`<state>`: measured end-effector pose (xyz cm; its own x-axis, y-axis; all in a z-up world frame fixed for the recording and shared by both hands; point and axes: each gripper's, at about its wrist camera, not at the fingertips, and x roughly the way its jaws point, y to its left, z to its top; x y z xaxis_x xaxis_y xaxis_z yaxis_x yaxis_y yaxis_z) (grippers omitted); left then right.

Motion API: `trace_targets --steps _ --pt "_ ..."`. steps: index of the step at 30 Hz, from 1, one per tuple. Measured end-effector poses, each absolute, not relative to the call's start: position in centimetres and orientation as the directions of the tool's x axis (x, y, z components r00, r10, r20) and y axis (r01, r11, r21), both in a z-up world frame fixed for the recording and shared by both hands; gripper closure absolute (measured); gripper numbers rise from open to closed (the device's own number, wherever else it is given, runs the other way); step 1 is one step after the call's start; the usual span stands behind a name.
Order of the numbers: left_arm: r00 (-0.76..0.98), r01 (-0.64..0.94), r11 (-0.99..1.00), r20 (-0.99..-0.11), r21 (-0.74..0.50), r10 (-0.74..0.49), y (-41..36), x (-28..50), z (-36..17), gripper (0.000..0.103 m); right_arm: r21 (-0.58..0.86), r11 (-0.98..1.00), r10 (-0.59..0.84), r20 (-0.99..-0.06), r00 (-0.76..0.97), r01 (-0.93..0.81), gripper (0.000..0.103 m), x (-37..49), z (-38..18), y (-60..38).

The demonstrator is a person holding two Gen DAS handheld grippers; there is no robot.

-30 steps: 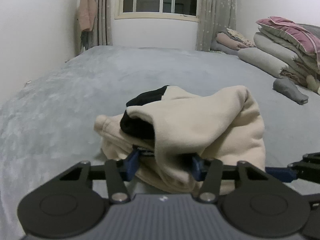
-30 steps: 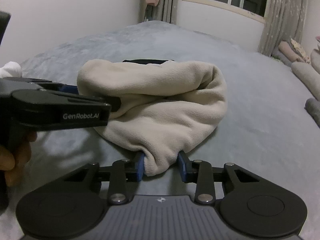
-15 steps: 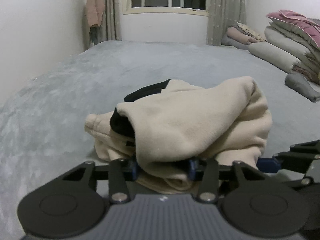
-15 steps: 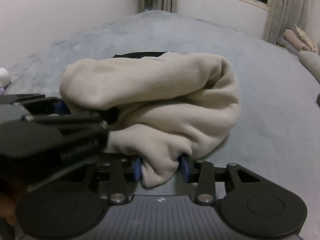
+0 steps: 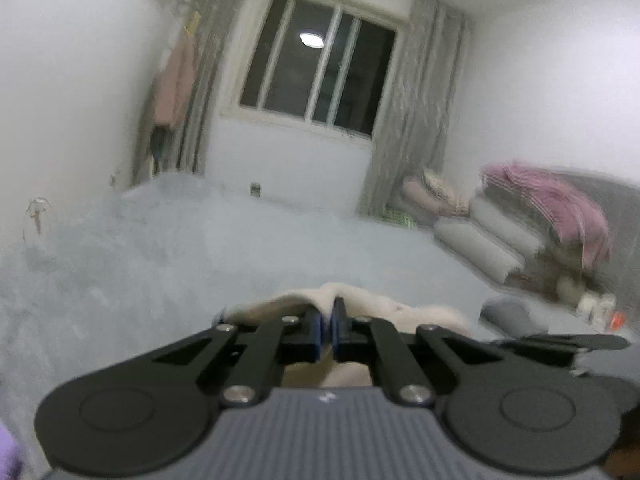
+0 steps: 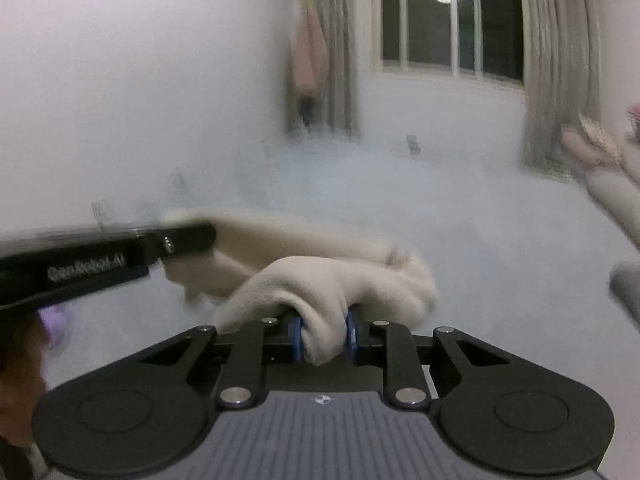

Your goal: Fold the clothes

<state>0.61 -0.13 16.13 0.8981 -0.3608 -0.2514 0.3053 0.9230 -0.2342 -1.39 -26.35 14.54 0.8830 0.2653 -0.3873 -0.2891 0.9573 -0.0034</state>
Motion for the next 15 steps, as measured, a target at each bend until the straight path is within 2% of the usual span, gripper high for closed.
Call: trace_targets --steps 4,8,9,12,14,15 --pt "0.908 0.277 0.921 -0.239 -0.275 -0.344 2.3 0.0 17.5 0.100 -0.041 0.945 0.305 -0.252 0.919 -0.325 0.085 -4.5 20.7 -26.0" --pt "0.881 0.295 0.910 -0.286 -0.292 -0.378 3.0 0.7 17.3 0.100 -0.082 0.941 0.307 -0.205 0.929 -0.329 0.101 -4.0 24.3 -24.6" --pt "0.873 0.301 0.907 -0.298 -0.295 -0.386 3.2 0.8 17.2 0.100 -0.099 0.941 0.301 -0.192 0.934 -0.324 0.101 -3.6 25.2 -23.9" --pt "0.849 0.317 0.898 -0.332 -0.304 -0.412 3.6 1.3 17.1 0.098 -0.127 0.930 0.311 -0.233 0.922 -0.346 0.101 -2.2 25.9 -22.4" --pt "0.836 0.292 0.907 -0.380 -0.302 -0.396 3.4 2.1 16.0 0.097 -0.107 0.935 0.295 -0.297 0.908 -0.338 0.101 -1.1 24.5 -22.1" --pt "0.830 0.287 0.908 -0.395 -0.304 -0.395 3.3 2.3 15.5 0.093 -0.096 0.937 0.285 -0.342 0.896 -0.335 0.100 -0.6 23.1 -22.0"
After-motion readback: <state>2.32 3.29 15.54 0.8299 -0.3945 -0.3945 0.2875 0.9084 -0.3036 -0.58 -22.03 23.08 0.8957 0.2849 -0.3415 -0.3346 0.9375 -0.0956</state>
